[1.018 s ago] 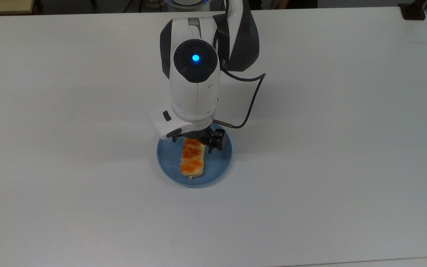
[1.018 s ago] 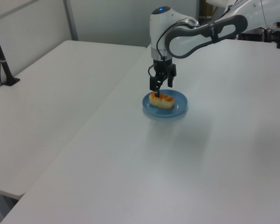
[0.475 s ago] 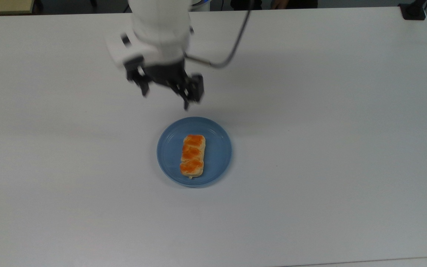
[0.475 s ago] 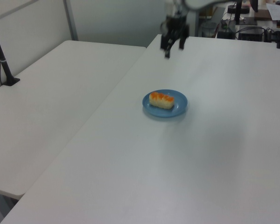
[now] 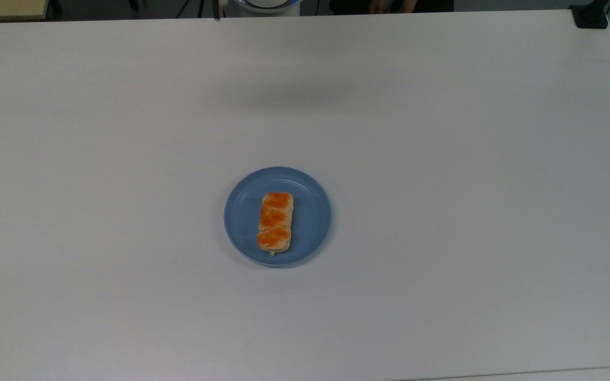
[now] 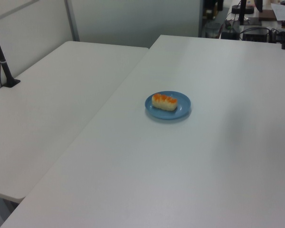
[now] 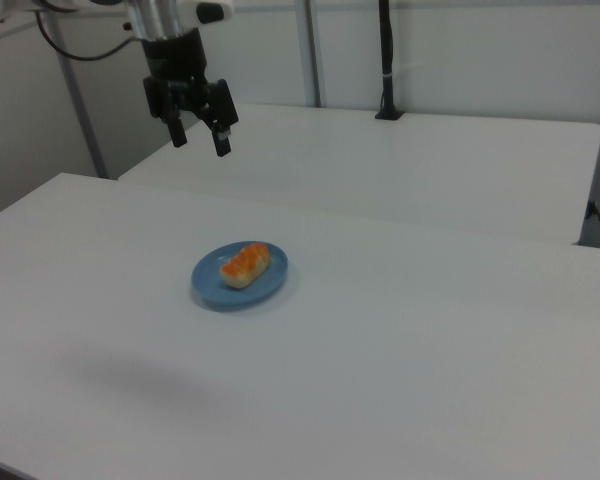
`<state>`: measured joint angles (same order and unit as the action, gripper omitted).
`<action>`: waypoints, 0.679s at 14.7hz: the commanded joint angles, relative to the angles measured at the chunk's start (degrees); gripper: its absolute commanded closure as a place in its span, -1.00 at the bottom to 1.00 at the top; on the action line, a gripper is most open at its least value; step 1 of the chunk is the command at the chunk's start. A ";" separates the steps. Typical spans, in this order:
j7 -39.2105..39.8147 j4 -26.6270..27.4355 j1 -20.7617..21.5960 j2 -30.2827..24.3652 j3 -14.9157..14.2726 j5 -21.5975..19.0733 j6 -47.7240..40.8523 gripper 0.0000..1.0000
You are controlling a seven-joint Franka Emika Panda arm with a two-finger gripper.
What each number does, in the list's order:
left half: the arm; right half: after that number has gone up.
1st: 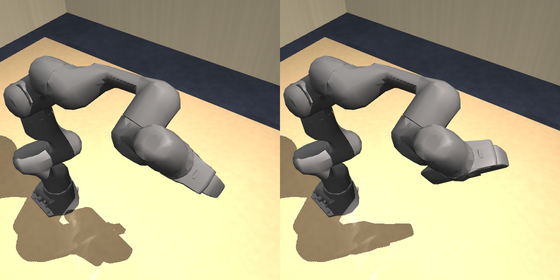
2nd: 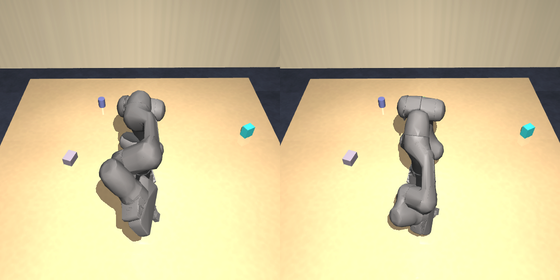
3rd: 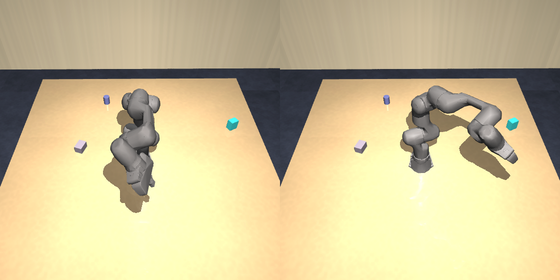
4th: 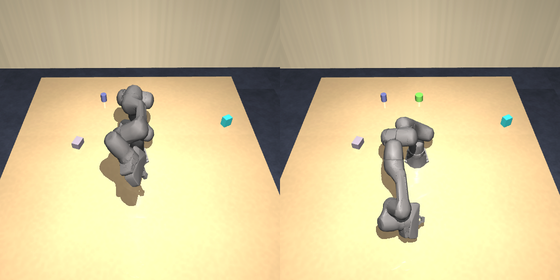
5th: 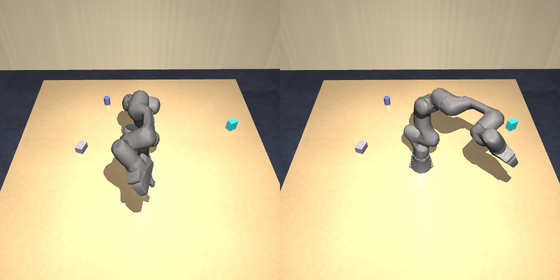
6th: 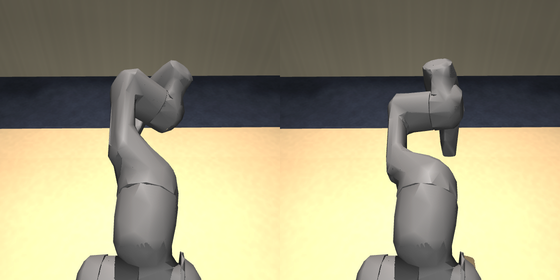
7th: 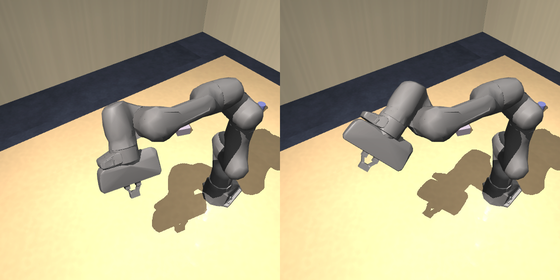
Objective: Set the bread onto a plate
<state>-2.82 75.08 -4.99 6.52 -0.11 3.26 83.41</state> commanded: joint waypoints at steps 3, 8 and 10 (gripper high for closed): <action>1.06 10.26 -0.19 -7.57 -0.42 -1.41 4.46 -1.00; -2.45 14.39 0.16 -7.31 -0.42 -1.23 13.96 -1.00; -2.98 14.57 -0.10 -7.40 -0.42 -1.15 14.50 -1.00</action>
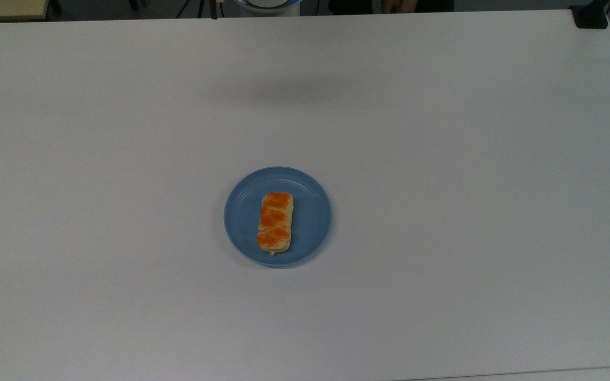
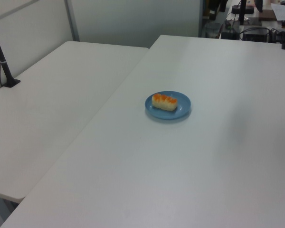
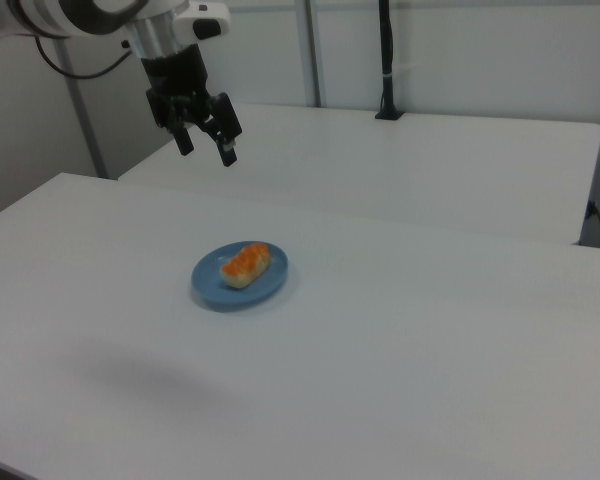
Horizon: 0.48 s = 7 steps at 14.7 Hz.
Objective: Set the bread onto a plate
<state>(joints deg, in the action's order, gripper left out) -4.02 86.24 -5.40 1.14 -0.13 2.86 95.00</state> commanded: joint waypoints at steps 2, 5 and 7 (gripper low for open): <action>-1.17 4.19 -0.04 -2.02 -0.31 -0.66 3.26 -1.00; 3.47 3.93 -0.05 -2.02 -0.22 -0.40 2.74 -1.00; 6.73 3.76 -0.22 -1.93 -0.31 -0.31 1.86 -1.00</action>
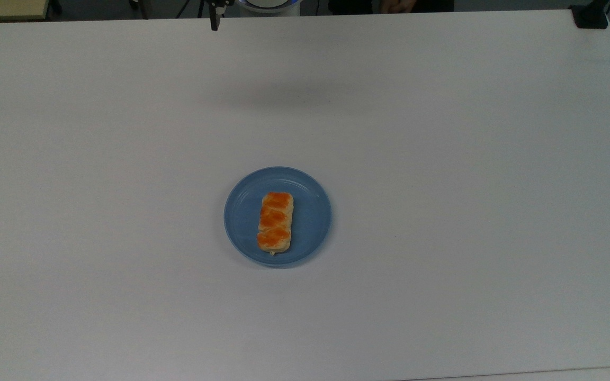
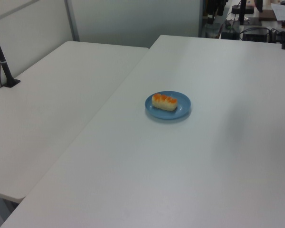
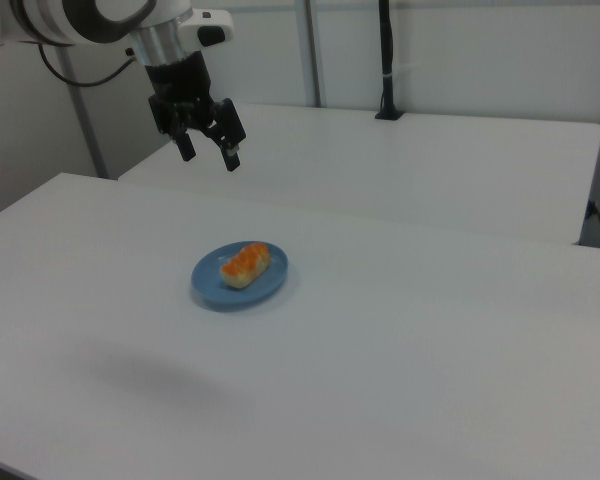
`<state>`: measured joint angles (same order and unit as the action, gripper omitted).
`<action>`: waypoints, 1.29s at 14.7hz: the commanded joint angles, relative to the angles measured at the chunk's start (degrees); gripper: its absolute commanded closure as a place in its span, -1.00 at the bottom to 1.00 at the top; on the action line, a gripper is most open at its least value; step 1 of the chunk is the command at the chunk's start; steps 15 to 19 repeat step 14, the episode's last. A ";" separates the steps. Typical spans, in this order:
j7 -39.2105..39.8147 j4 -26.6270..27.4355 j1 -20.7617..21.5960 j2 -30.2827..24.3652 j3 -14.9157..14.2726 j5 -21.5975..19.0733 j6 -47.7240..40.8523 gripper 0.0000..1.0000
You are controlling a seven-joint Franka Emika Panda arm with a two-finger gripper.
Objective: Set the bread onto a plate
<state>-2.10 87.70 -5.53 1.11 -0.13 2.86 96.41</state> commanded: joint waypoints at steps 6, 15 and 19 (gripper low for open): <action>8.25 2.39 -0.18 -1.99 -0.40 -0.66 -0.61 -1.00; 8.07 2.39 0.00 -1.90 -0.48 -0.67 -0.52 -1.00; 8.07 2.39 0.00 -1.90 -0.48 -0.67 -0.52 -1.00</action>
